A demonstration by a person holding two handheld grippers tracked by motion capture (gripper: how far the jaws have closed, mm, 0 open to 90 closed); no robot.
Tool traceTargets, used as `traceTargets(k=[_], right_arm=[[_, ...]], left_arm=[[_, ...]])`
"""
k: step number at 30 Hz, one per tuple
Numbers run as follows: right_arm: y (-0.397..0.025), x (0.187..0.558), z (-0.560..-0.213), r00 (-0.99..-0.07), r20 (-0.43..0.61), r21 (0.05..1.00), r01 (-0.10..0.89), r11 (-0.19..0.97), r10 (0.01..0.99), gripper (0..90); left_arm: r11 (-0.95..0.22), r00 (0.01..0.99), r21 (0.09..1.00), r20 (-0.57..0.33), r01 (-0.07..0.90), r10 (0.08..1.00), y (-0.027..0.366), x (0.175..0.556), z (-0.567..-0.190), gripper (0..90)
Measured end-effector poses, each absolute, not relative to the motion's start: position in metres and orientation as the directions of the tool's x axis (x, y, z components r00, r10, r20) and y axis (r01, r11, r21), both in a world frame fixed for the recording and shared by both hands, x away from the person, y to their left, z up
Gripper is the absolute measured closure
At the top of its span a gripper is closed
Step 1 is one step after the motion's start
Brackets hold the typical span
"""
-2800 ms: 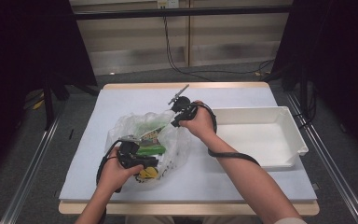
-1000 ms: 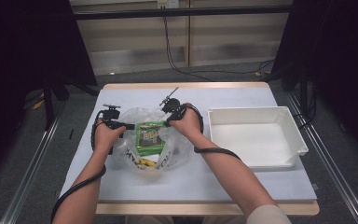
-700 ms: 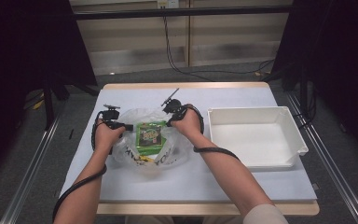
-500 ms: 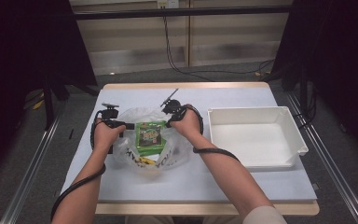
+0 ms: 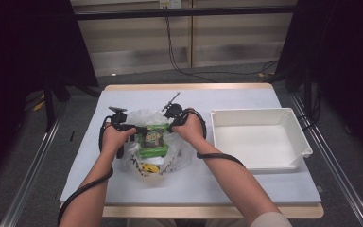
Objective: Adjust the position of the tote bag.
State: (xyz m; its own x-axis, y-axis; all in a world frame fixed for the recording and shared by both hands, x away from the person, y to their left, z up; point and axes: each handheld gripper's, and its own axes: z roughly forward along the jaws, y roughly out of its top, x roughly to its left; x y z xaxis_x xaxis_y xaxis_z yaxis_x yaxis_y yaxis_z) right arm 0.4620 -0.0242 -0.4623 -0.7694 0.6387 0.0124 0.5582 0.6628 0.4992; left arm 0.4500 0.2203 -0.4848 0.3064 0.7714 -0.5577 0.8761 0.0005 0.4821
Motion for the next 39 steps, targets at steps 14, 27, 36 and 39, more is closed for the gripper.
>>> traceTargets(k=[14, 27, 36, 39], right_arm=[[-0.033, 0.452, -0.448, -0.792, 0.005, 0.497, 0.532, 0.686, 0.610, 68.6], [-0.050, 0.429, -0.423, -0.836, 0.085, 0.552, 0.492, 0.673, 0.542, 51.1], [-0.051, 0.423, -0.423, -0.842, 0.189, 0.580, 0.511, 0.635, 0.505, 41.0], [-0.048, 0.423, -0.424, -0.842, 0.207, 0.584, 0.515, 0.627, 0.498, 39.4]], left_arm=[[-0.029, 0.419, 0.596, -0.529, 0.803, 0.738, 0.223, 0.422, -0.444, 89.6], [-0.053, 0.474, 0.651, -0.492, 0.757, 0.731, 0.223, 0.411, -0.438, 89.5], [-0.115, 0.548, 0.683, -0.461, 0.722, 0.698, 0.215, 0.405, -0.435, 89.3], [-0.127, 0.565, 0.688, -0.461, 0.715, 0.684, 0.212, 0.402, -0.433, 89.2]])
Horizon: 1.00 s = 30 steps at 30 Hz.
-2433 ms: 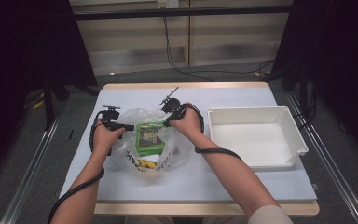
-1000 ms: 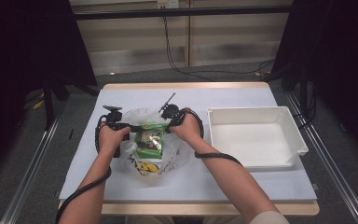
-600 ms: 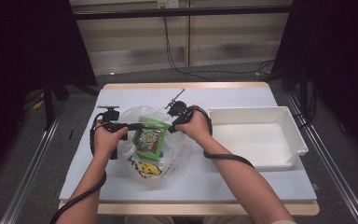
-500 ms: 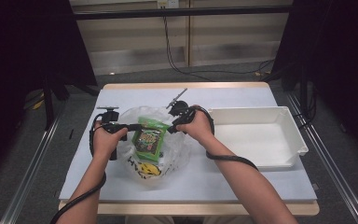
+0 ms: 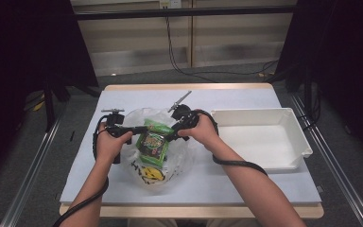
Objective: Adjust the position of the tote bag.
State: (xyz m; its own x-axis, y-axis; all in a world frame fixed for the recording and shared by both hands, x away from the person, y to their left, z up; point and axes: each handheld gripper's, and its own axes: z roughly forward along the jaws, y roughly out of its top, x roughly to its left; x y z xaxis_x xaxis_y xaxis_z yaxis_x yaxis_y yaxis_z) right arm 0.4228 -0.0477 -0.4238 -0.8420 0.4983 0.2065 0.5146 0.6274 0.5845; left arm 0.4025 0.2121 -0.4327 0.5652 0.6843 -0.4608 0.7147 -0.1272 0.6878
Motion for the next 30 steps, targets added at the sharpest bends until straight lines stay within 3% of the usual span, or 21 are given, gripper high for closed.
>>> traceTargets(k=[4, 8, 13, 19, 21, 24, 27, 30], right_arm=[[-0.045, 0.424, -0.424, -0.846, 0.246, 0.585, 0.519, 0.623, 0.473, 40.8], [-0.043, 0.423, -0.421, -0.846, 0.268, 0.573, 0.524, 0.630, 0.460, 48.2], [-0.047, 0.419, -0.417, -0.838, 0.323, 0.559, 0.544, 0.626, 0.440, 72.8], [-0.047, 0.410, -0.404, -0.850, 0.300, 0.546, 0.525, 0.653, 0.433, 76.0], [-0.047, 0.408, -0.398, -0.858, 0.285, 0.546, 0.512, 0.663, 0.427, 76.4], [-0.047, 0.406, -0.388, -0.870, 0.244, 0.545, 0.489, 0.681, 0.429, 76.7], [-0.048, 0.405, -0.381, -0.874, 0.205, 0.543, 0.477, 0.692, 0.441, 76.7], [-0.050, 0.404, -0.374, -0.881, 0.176, 0.546, 0.458, 0.701, 0.439, 76.8]], left_arm=[[-0.152, 0.612, 0.706, -0.461, 0.692, 0.643, 0.207, 0.398, -0.429, 89.1], [-0.151, 0.619, 0.712, -0.462, 0.686, 0.635, 0.206, 0.397, -0.429, 89.1], [-0.211, 0.627, 0.696, -0.420, 0.687, 0.657, 0.205, 0.391, -0.428, 86.1], [-0.254, 0.632, 0.714, -0.326, 0.652, 0.703, 0.204, 0.379, -0.423, 53.8], [-0.228, 0.628, 0.723, -0.348, 0.653, 0.696, 0.203, 0.374, -0.422, 47.9], [-0.259, 0.640, 0.717, -0.326, 0.647, 0.696, 0.202, 0.369, -0.423, 31.7], [-0.271, 0.649, 0.714, -0.327, 0.646, 0.686, 0.200, 0.366, -0.425, 22.2], [-0.302, 0.663, 0.715, -0.294, 0.630, 0.688, 0.199, 0.363, -0.427, 18.8]])
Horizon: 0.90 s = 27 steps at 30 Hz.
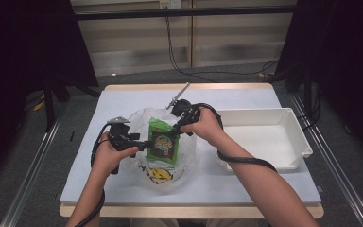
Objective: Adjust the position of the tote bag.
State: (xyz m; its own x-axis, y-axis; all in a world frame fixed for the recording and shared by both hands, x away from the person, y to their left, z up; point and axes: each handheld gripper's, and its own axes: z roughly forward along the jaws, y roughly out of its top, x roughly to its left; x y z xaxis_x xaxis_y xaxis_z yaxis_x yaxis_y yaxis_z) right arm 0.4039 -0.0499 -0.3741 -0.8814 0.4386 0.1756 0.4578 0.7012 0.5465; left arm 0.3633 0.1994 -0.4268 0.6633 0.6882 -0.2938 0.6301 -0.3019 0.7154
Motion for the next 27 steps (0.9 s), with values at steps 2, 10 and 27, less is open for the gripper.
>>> traceTargets(k=[2, 10, 27], right_arm=[[-0.051, 0.402, -0.368, -0.885, 0.156, 0.551, 0.447, 0.704, 0.439, 76.8], [-0.048, 0.398, -0.358, -0.901, 0.109, 0.559, 0.406, 0.723, 0.421, 76.8], [-0.042, 0.391, -0.349, -0.923, 0.053, 0.552, 0.346, 0.759, 0.382, 76.4]], left_arm=[[-0.330, 0.668, 0.712, -0.259, 0.620, 0.697, 0.197, 0.363, -0.427, 17.4], [-0.304, 0.670, 0.732, -0.271, 0.610, 0.691, 0.202, 0.362, -0.425, 16.5], [-0.298, 0.662, 0.734, -0.264, 0.610, 0.702, 0.209, 0.361, -0.426, 13.9]])
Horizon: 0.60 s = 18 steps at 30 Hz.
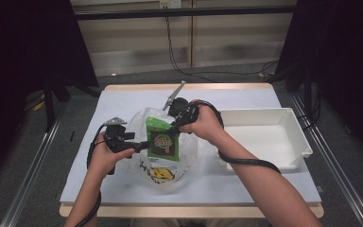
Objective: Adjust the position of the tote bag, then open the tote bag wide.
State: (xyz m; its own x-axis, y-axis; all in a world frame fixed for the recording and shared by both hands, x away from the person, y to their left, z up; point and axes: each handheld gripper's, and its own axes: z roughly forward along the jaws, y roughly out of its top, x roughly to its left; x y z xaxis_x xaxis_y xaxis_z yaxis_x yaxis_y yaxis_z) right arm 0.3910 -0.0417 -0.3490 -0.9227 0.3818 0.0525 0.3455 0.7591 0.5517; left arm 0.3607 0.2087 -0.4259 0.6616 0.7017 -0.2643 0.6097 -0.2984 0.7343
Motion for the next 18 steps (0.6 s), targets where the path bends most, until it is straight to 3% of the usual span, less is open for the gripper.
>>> traceTargets(k=[9, 18], right_arm=[[-0.037, 0.383, -0.320, -0.940, -0.005, 0.558, 0.280, 0.781, 0.341, 76.3], [-0.053, 0.384, -0.305, -0.928, 0.000, 0.572, 0.307, 0.761, 0.374, 76.1]], left_arm=[[-0.311, 0.668, 0.724, -0.270, 0.615, 0.693, 0.204, 0.358, -0.426, 12.7], [-0.321, 0.662, 0.712, -0.264, 0.625, 0.702, 0.200, 0.359, -0.431, 12.7]])
